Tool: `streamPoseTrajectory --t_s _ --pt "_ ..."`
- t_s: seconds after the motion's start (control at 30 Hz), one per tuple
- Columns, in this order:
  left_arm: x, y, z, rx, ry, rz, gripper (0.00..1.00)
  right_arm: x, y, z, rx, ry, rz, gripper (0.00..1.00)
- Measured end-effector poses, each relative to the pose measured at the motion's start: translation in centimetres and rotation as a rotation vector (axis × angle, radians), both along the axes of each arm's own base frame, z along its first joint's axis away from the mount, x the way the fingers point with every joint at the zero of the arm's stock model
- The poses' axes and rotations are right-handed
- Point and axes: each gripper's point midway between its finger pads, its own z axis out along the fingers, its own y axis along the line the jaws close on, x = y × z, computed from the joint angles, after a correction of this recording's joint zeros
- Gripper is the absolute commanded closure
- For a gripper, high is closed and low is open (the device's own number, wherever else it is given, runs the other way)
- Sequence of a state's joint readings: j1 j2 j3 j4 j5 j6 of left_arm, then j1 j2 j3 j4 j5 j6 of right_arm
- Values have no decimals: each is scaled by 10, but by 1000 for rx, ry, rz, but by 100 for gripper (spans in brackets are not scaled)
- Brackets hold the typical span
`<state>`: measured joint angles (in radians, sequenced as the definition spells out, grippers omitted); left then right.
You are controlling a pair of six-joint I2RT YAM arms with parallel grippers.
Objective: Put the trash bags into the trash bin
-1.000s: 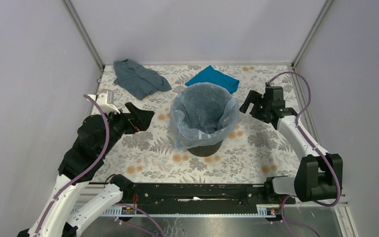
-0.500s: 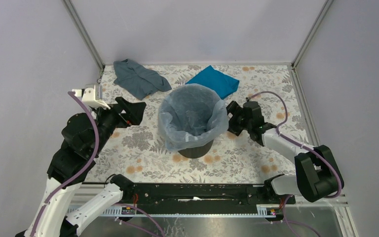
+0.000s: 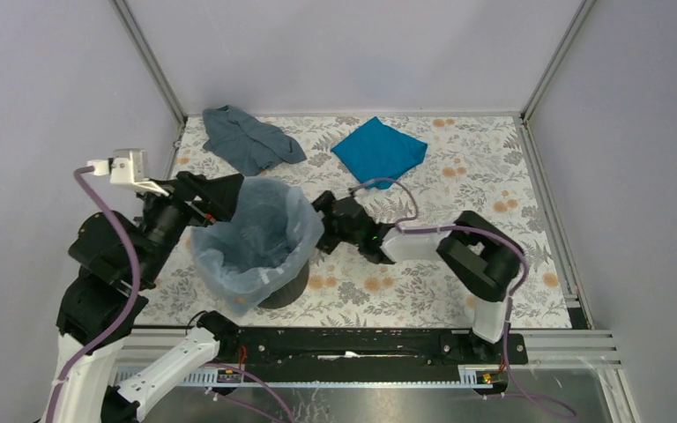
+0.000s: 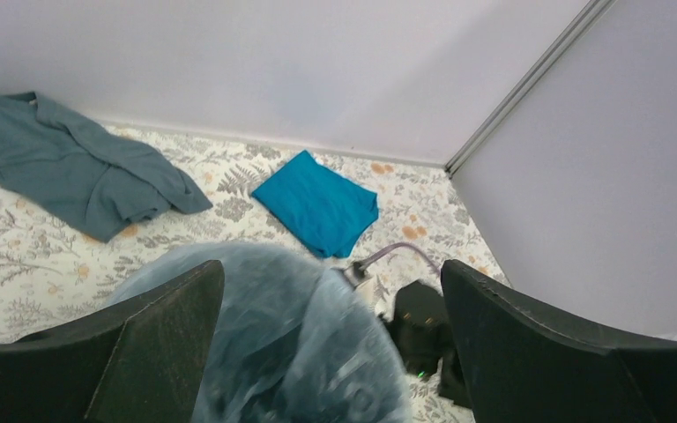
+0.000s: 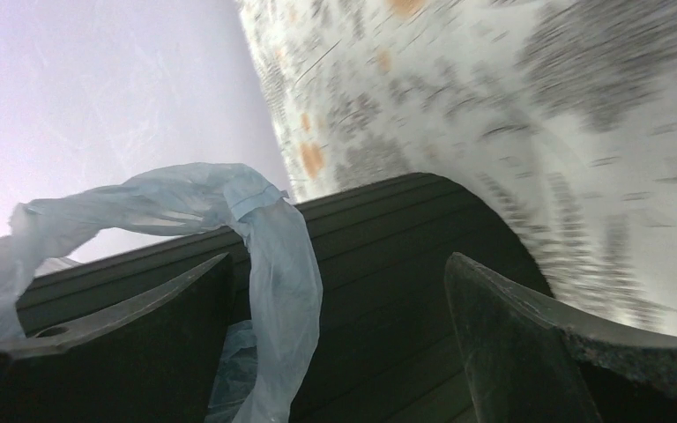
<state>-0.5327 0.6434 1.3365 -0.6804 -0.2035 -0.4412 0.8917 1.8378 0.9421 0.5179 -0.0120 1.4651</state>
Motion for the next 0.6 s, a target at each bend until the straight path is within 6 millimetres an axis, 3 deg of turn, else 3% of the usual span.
streamPoseTrajectory --t_s 0.17,0.27,0.33,0.47,0.53,0.6 --pt "-8 5 21 -23 -48 -1 2 -7 64 3 74 0 2 6" --pt "-11 6 25 -29 -56 -3 2 2 93 -1 90 -3 5 5" --pt "-12 5 26 -30 -58 -9 2 8 99 -4 80 -14 9 2" --pt "-13 2 26 -32 -55 -26 2 16 86 -13 1 -54 37 2" --pt "-13 1 26 -31 -55 -32 1 20 60 -24 -55 -63 53 3" --pt "-13 0 26 -31 -54 -39 1 25 23 -36 -120 -56 65 2"
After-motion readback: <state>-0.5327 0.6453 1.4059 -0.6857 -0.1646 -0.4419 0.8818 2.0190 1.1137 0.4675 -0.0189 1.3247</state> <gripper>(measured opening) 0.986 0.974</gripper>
